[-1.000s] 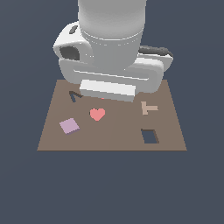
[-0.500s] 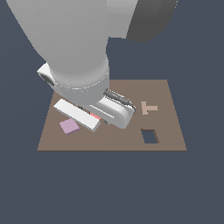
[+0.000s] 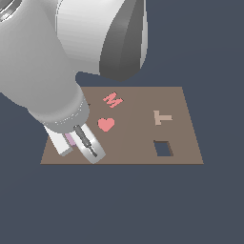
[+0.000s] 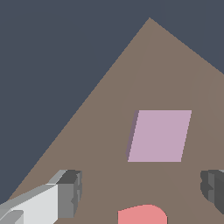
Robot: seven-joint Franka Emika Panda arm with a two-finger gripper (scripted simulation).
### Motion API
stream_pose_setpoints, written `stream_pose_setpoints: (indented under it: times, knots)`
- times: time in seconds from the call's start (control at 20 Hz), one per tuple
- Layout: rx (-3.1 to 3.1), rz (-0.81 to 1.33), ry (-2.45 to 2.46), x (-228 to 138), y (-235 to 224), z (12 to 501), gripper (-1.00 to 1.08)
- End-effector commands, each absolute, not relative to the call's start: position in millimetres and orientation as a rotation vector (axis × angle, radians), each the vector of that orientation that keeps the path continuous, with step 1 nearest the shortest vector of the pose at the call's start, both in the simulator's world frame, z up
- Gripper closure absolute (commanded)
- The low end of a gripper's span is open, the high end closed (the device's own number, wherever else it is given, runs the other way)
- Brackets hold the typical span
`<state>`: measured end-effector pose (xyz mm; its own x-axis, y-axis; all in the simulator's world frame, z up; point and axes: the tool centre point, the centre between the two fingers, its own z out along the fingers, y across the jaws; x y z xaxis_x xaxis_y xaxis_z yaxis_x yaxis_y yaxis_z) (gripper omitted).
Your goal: Insert a designated object into the corresponding slot on a board.
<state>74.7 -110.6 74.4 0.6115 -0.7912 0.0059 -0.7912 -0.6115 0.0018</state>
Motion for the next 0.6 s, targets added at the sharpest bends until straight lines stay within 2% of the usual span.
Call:
stream_pose_setpoints:
  times: [0.0, 0.55]
  knots:
    - [2.766, 0.006, -1.484, 75.2, -121.7, 66.7, -0.92]
    - [2.652, 0.000, -1.684, 71.5, -145.0, 50.1, -0.92]
